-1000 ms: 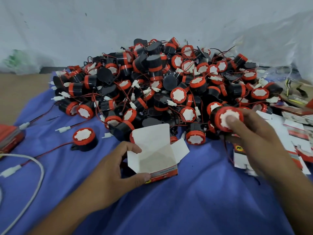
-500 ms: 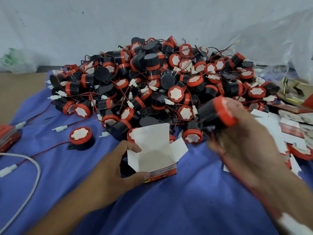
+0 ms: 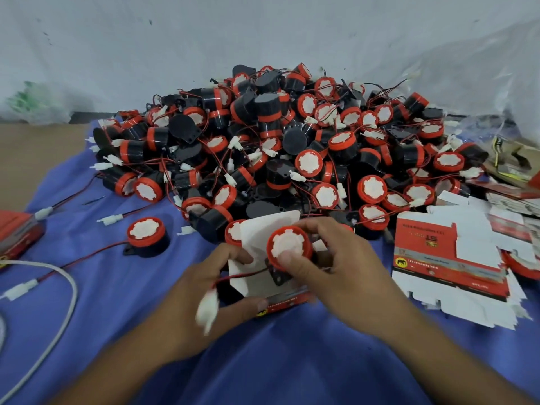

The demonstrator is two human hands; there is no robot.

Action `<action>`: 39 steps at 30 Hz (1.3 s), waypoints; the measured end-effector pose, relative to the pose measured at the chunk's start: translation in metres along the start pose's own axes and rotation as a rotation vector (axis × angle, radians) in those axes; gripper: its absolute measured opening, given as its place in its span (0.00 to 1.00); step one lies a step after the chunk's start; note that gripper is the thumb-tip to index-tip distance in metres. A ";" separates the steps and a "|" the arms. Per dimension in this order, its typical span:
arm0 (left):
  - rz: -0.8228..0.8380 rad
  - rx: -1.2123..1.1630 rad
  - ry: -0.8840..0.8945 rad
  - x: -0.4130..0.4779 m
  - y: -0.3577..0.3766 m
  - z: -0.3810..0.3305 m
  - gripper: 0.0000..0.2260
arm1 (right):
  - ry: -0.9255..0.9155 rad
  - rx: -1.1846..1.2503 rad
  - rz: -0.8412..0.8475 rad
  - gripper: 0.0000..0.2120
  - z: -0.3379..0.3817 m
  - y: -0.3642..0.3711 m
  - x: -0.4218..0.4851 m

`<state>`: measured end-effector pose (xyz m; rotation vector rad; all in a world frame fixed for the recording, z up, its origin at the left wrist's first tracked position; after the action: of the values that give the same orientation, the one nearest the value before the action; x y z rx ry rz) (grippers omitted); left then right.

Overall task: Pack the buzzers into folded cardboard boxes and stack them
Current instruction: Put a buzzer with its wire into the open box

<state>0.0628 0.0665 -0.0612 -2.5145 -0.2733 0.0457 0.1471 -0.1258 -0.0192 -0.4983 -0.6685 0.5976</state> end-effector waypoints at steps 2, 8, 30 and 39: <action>0.037 -0.007 0.020 0.000 0.002 -0.002 0.21 | -0.148 -0.261 0.051 0.24 0.003 0.005 0.000; 0.068 -0.006 0.023 0.000 0.005 0.001 0.22 | -0.355 -0.588 0.145 0.24 0.012 0.012 0.000; 0.058 0.085 0.079 -0.001 0.009 -0.001 0.22 | -0.544 -0.198 -0.010 0.18 0.034 0.005 0.007; 0.025 0.107 0.080 -0.001 0.008 0.001 0.25 | -0.574 -0.172 0.025 0.10 0.030 0.001 0.008</action>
<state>0.0627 0.0603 -0.0662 -2.4074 -0.2020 -0.0303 0.1313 -0.1126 0.0035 -0.4971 -1.2674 0.7165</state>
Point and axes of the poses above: each hand's wrist, its own x-axis towards the middle knuckle, its own y-axis out of the palm, z = x × y, the point moved 4 cm from there along x, towards the middle knuckle, and after that the axes turned 14 degrees about -y, right-handed, at the moved point
